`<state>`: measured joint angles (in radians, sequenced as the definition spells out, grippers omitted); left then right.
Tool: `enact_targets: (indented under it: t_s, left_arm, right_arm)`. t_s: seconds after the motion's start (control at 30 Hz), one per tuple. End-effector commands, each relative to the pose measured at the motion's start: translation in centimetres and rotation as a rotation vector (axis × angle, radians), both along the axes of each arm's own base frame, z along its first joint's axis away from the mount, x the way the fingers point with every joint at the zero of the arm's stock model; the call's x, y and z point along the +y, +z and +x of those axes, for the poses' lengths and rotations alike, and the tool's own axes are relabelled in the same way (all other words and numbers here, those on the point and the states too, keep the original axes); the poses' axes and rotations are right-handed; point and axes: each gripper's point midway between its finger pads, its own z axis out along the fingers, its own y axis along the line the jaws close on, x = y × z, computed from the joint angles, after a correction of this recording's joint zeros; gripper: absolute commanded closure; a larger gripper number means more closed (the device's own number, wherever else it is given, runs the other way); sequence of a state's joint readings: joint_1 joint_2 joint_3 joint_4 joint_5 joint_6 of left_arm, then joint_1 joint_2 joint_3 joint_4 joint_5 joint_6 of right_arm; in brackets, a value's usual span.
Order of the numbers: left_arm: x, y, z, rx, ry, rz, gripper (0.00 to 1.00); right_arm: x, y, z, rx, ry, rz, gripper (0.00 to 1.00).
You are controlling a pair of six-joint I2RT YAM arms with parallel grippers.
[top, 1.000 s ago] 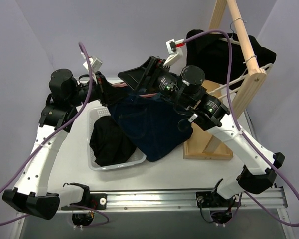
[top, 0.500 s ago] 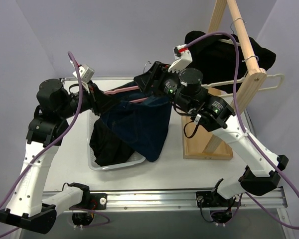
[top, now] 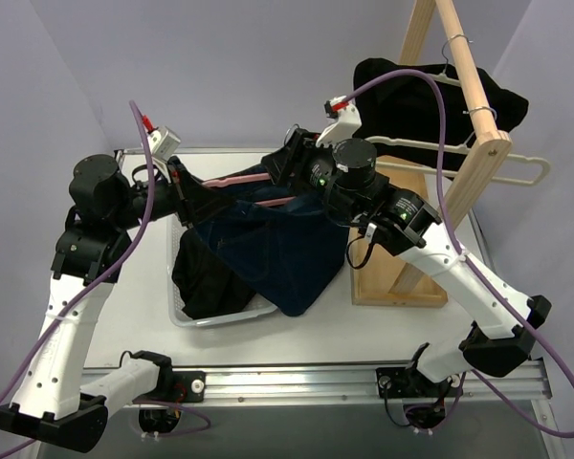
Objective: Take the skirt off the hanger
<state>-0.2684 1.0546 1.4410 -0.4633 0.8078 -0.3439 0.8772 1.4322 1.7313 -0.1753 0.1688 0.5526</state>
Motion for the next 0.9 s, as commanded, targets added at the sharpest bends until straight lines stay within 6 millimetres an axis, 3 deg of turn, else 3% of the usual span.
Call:
enact_targets:
  t_s: [0.0, 0.07, 0.1, 0.2, 0.33, 0.5, 0.6, 0.7, 0.73, 0.87]
  left_arm:
    - [0.0, 4.0, -1.7, -0.153, -0.038, -0.065, 0.98]
    - [0.0, 4.2, -1.7, -0.156, -0.038, -0.067, 0.98]
    - [0.1, 4.3, -1.7, -0.157, -0.034, -0.069, 0.98]
    - [0.0, 5.1, -2.0, -0.169, -0.048, -0.078, 0.98]
    - [-0.3, 5.2, -2.3, -0.166, -0.076, -0.088, 0.97]
    - [-0.5, 4.6, -2.5, -0.156, -0.099, -0.092, 0.88]
    - [-0.5, 4.7, -2.6, -0.155, -0.097, -0.095, 0.76]
    - [-0.4, 4.8, -2.5, -0.154, -0.091, -0.100, 0.57]
    - [-0.3, 5.0, -2.6, -0.164, -0.085, -0.102, 0.45]
    - [0.1, 4.5, -2.8, -0.179, -0.060, -0.069, 0.32]
  right_arm:
    - [-0.4, 1.4, 0.5, -0.043, -0.028, 0.034, 0.68]
    - [-0.1, 1.0, 0.7, -0.032, -0.029, 0.032, 0.82]
    - [0.1, 0.9, 0.5, -0.025, -0.025, 0.033, 1.00]
    - [-0.1, 0.7, 0.5, -0.012, -0.055, 0.036, 1.00]
    - [-1.9, 1.8, 0.5, -0.005, -0.142, 0.087, 1.00]
    - [-3.0, 2.8, -0.2, 0.014, -0.166, 0.213, 1.00]
    - [-3.5, 3.4, -0.6, 0.028, -0.171, 0.261, 1.00]
    - [-4.1, 4.3, -0.9, 0.024, -0.178, 0.291, 1.00]
    - [-4.2, 4.4, -0.9, 0.024, -0.185, 0.293, 1.00]
    - [-5.0, 4.4, -0.8, 0.032, -0.215, 0.284, 1.00]
